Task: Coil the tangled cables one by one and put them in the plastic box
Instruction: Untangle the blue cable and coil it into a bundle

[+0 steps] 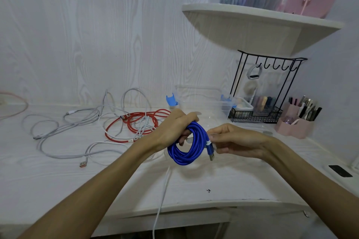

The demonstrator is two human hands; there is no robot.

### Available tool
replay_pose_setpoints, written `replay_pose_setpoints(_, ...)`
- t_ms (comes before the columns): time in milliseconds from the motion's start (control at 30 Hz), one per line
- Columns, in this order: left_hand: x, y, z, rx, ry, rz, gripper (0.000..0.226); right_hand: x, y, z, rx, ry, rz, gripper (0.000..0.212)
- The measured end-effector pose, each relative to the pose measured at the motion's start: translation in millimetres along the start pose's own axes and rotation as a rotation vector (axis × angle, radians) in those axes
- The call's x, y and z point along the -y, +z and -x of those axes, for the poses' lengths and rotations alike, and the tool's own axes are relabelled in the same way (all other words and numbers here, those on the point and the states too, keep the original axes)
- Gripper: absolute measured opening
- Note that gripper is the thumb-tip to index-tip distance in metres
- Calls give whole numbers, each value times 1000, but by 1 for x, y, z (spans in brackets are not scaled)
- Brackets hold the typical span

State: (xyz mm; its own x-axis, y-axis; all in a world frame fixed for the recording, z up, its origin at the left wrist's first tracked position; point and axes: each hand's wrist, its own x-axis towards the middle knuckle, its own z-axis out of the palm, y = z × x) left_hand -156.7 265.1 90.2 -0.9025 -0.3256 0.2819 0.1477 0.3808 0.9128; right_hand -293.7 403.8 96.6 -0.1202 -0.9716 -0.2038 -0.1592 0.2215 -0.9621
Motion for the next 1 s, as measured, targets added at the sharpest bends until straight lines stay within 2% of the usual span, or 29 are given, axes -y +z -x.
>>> replay_pose_setpoints(200, -4, -2, 0, 38, -2, 76, 62, -2, -5, 0, 66, 5, -91, 24)
replay_pose_setpoints(300, -4, -2, 0, 36, 1, 76, 60, -5, -6, 1, 63, 18, -101, 45)
replay_pose_setpoints(400, -3, -2, 0, 26, 16, 39, 59, -5, -4, 1, 62, 28, -91, 52)
replay_pose_setpoints(567, 2, 6, -1, -14, 34, -46, 55, 0, 4, -1, 111, 22, -113, 24)
replay_pose_setpoints(667, 6, 9, -1, -73, 56, -111, 50, 4, 6, 0, 167, 48, -136, 19)
replay_pose_setpoints(767, 9, 9, -1, -103, 76, -202, 53, 2, 2, 2, 297, 29, -138, 42)
replay_pose_setpoints(833, 10, 8, -1, -125, 101, -263, 54, 0, 2, 5, 384, -7, -177, 49)
replay_pose_setpoints(900, 12, 8, 0, -159, 131, -351, 55, -1, 4, 6, 351, 1, -202, 48)
replay_pose_setpoints(1000, 16, 10, 3, -209, 147, -453, 59, -2, 12, 3, 228, 23, -146, 23)
